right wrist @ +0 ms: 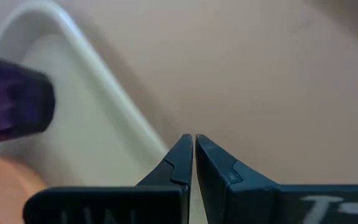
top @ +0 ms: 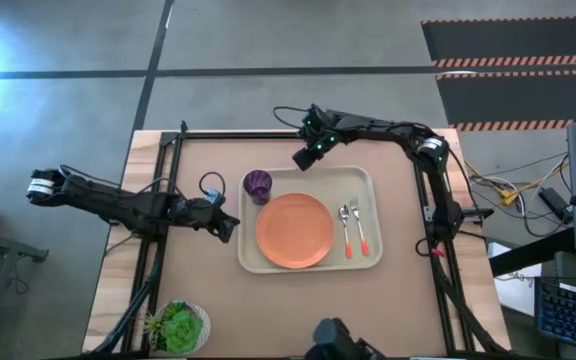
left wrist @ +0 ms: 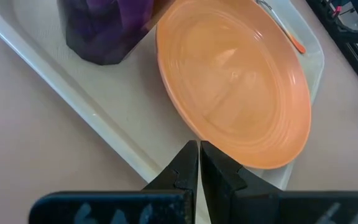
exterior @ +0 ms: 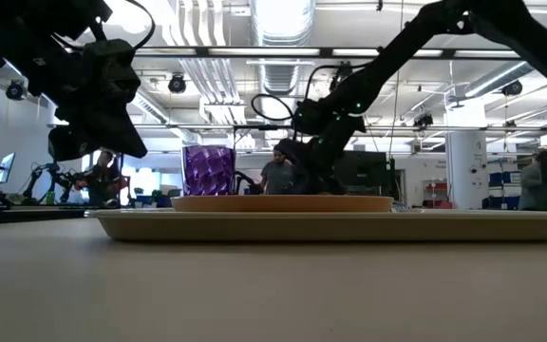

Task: Pick and place plate/cup/fork/spoon on tray
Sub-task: Adjust the white tray

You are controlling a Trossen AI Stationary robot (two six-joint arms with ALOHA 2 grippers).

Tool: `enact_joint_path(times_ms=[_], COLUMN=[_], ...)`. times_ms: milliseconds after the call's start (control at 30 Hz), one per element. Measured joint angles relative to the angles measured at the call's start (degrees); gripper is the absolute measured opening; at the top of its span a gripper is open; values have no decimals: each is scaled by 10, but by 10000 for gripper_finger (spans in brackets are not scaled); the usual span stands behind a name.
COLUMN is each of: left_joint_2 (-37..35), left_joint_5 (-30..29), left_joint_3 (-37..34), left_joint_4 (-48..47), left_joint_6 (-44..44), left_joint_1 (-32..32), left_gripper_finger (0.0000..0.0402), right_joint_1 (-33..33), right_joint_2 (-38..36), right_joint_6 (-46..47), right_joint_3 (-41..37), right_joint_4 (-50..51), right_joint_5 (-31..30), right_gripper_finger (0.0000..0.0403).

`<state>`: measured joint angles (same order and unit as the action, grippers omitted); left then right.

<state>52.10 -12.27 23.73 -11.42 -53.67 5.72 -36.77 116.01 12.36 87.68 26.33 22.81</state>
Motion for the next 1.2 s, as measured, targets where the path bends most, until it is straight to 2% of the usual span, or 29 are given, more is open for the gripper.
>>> enact_joint_path(times_ms=[233,400,667,900,1200], left_joint_2=[0,0,0,0,-1], left_joint_5=[0,0,0,1,1], left_joint_3=[0,0,0,0,0], left_joint_4=[2,4,5,5,6], left_joint_6=[0,-1,0,0,0], left_joint_1=[0,0,0,0,0], left_gripper_finger=[0,0,0,0,0], right_joint_1=[-35,-40,-31,-20,7], right_joint_2=[-5,-5,-5,-5,-8], right_joint_6=[8,17,20,12,11], right_joint_3=[0,0,-4,-6,-26], right_joint_4=[1,10,31,88,104], right_joint_5=[-7,-38,-63,-65,-106], right_gripper_finger=[11,11,11,11,11])
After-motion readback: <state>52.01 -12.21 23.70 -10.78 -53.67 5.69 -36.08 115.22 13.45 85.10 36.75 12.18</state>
